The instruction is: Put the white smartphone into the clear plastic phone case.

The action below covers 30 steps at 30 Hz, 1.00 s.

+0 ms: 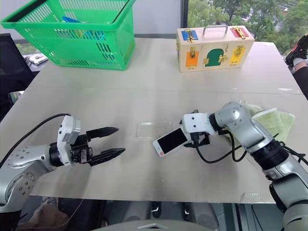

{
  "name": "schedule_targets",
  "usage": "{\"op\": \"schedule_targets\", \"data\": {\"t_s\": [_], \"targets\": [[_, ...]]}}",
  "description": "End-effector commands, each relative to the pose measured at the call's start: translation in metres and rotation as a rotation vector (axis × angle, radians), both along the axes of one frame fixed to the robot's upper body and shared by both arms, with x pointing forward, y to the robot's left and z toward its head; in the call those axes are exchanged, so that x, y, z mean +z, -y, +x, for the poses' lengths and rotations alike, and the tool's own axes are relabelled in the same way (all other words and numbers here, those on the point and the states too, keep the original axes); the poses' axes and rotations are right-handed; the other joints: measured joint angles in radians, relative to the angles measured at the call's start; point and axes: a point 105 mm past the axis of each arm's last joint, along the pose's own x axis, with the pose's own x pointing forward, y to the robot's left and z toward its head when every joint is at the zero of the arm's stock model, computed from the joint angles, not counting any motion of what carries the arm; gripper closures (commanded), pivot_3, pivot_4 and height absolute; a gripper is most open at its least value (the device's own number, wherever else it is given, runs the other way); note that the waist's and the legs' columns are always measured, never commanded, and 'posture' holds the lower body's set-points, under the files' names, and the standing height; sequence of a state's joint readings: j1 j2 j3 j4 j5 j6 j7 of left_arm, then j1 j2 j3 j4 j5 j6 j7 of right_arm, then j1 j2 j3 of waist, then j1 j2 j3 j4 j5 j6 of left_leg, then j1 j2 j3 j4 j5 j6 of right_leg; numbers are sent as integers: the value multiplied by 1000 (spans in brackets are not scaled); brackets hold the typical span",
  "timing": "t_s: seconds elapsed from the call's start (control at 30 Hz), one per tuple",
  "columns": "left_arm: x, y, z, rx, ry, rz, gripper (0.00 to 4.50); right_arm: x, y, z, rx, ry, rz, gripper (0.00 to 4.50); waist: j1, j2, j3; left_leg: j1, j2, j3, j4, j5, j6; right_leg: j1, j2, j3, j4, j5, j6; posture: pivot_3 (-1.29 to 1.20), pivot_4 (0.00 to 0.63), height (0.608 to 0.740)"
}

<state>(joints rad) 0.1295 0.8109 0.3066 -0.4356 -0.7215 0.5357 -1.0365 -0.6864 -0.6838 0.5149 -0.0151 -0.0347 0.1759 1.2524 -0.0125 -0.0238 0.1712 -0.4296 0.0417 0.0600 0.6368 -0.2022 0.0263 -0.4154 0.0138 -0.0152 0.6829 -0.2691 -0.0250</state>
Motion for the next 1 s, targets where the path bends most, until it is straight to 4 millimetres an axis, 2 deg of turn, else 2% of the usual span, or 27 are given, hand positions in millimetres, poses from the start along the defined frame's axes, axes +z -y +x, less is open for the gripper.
{"op": "schedule_targets", "data": {"t_s": [0.03,0.13,0.3,0.4,0.53,0.7,0.87,1.0], "targets": [[8,5,-6,-5,51,-8,0,5,-9,-2,89,20,-20,84,0,0,0,0,0,0,0,0,0,0,0,0,0,0,0,0,150,740],[6,6,-9,8,52,-15,0,-2,-16,-7,132,-21,-41,84,1,0,0,0,0,0,0,0,0,1,0,0,0,0,0,0,150,740],[3,6,-8,28,62,-27,0,-15,-18,0,137,-30,-83,84,1,-1,0,3,0,0,1,0,0,2,0,0,2,0,0,0,150,740],[2,6,-9,37,67,-31,0,-22,-15,8,120,-27,-112,84,-3,-2,-1,7,0,1,1,0,0,5,0,1,5,0,-1,0,150,740],[0,7,-9,48,75,-38,0,-23,-9,9,114,-62,-127,84,-1,-2,-1,16,1,2,1,0,0,10,0,2,7,0,-1,0,150,740],[-2,8,-8,55,83,-44,0,-20,-7,2,104,-113,-100,1510,3,-2,-1,16,1,2,4,0,0,10,-1,2,11,-2,-5,0,150,740],[-4,10,-8,57,86,-51,0,-16,1,-2,66,-106,-78,1511,11,-2,-1,14,0,3,4,0,0,10,-2,2,11,-2,-4,0,150,740],[-5,11,-5,56,90,-57,0,0,5,-7,6,-103,2,1511,19,-2,-1,13,0,4,3,0,0,8,-4,2,10,-1,-2,0,150,740]]}}
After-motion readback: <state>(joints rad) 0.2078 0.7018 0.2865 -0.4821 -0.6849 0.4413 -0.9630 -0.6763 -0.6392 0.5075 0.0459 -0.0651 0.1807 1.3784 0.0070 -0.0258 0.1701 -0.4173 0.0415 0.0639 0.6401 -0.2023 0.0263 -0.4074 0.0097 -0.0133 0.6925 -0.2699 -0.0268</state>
